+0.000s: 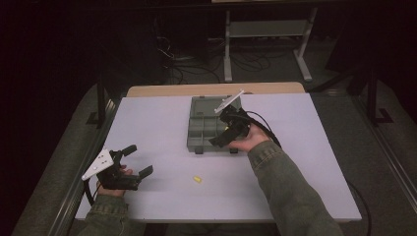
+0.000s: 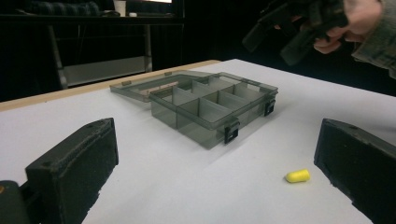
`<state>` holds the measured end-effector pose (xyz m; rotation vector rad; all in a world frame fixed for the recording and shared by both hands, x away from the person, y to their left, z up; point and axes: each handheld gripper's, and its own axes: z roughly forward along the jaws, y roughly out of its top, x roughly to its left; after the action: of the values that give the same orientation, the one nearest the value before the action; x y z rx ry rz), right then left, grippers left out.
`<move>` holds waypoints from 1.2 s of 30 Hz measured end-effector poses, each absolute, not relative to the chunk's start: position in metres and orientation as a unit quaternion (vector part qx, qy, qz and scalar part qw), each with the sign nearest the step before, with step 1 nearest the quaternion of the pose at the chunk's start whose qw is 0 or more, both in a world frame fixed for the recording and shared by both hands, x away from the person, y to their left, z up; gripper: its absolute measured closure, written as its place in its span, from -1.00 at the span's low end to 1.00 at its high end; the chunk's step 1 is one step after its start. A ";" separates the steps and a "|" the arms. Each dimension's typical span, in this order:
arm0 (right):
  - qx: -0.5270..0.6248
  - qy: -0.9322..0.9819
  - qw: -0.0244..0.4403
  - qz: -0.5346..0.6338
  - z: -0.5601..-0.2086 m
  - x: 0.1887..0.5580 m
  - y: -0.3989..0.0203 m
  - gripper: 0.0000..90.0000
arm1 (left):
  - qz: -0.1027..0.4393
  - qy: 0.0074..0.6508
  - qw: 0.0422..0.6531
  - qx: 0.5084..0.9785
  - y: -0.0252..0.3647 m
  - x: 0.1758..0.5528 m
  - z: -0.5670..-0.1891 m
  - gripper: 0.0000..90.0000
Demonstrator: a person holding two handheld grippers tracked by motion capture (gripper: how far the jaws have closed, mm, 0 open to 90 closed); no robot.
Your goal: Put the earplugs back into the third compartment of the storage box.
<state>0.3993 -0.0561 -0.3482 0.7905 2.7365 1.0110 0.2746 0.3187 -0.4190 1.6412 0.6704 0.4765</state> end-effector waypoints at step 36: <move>0.186 0.931 -0.004 0.313 -0.422 0.328 -0.005 -0.62 | 0.205 0.288 0.607 0.712 0.318 0.275 -0.419 -1.00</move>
<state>0.3276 -0.0046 -0.4218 0.5855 2.9346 0.9851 0.2746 0.3179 -0.4191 1.6451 0.6668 0.4731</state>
